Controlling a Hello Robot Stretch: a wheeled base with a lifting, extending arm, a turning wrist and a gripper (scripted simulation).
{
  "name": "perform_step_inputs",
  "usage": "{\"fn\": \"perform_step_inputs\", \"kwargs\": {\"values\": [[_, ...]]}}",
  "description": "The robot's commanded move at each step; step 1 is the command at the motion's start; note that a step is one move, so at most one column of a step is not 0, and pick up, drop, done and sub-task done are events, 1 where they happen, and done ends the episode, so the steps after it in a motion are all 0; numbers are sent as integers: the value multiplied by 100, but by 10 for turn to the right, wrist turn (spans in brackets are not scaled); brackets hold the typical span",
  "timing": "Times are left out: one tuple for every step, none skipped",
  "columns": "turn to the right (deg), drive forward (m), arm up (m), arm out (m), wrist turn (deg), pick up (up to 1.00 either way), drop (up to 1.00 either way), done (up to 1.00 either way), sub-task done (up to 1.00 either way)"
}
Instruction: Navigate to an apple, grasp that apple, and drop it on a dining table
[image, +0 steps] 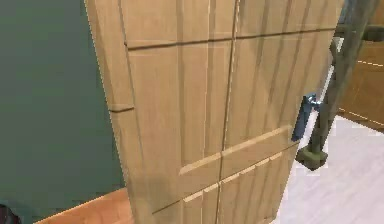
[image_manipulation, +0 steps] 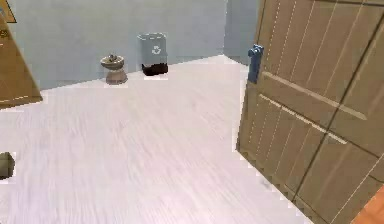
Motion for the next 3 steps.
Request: {"fn": "perform_step_inputs", "kwargs": {"values": [[450, 0, 0, 0, 0, 0, 0, 0, 0], [330, 0, 0, 0, 0, 0, 0, 0, 0], [0, 100, 0, 0, 0, 0, 0, 0, 0]]}}
